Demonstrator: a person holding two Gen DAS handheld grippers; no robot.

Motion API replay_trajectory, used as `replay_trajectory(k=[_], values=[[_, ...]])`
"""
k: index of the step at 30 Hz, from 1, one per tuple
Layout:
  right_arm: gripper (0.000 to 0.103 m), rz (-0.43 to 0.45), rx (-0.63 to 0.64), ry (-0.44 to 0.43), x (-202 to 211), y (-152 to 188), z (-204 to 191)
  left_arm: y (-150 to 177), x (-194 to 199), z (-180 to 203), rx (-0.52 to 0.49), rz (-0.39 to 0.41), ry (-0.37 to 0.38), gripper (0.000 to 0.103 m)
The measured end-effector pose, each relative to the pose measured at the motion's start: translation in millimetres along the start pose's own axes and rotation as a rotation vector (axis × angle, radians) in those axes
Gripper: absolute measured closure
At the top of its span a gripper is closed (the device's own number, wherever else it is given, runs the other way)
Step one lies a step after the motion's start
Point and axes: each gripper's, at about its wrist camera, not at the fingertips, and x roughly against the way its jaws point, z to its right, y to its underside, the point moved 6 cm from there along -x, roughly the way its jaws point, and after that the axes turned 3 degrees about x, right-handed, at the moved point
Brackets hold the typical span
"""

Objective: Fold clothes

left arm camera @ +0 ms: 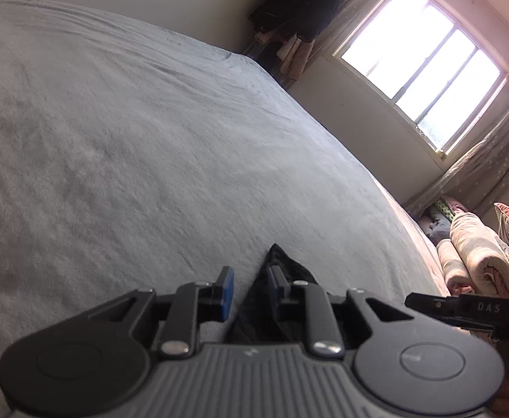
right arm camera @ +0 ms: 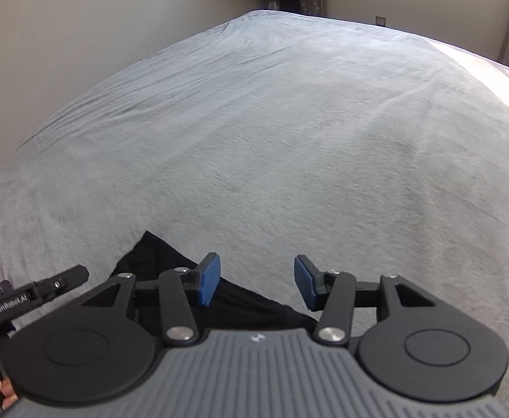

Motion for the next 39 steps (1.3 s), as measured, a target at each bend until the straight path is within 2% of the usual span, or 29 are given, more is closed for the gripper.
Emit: replay_trajectory(k=[4,8,10,14,19,23,25,27,35,39], values=[[0.051,-0.051,-0.010,0.062,8,34,28,14,-16,11,-0.004,-0.047,0.076,0.083],[0.052,-0.068,-0.017,0.098,9,55,37,26,-29,4,0.006,-0.101,0.088,0.083],[0.061,-0.047,-0.040,0.134,19,59,40,27,-30,4,0.001,-0.096,0.092,0.083],[0.068,0.002,-0.141,0.040,36,66,49,27,-31,6,-0.011,-0.093,0.091,0.082],[0.068,0.030,-0.247,-0.083,25,72,56,28,-32,8,-0.026,-0.090,0.089,0.081],[0.070,0.041,-0.288,-0.077,8,78,59,28,-34,7,-0.026,-0.090,0.091,0.081],[0.075,0.062,-0.277,-0.057,8,71,61,29,-34,7,-0.026,-0.090,0.091,0.081],[0.101,0.084,-0.266,-0.037,8,65,64,29,-34,6,-0.026,-0.089,0.091,0.081],[0.101,0.170,-0.221,0.044,7,38,74,28,-36,6,-0.021,-0.089,0.097,0.081],[0.101,0.110,-0.172,0.122,-15,44,74,27,-37,5,-0.013,-0.092,0.104,0.081]])
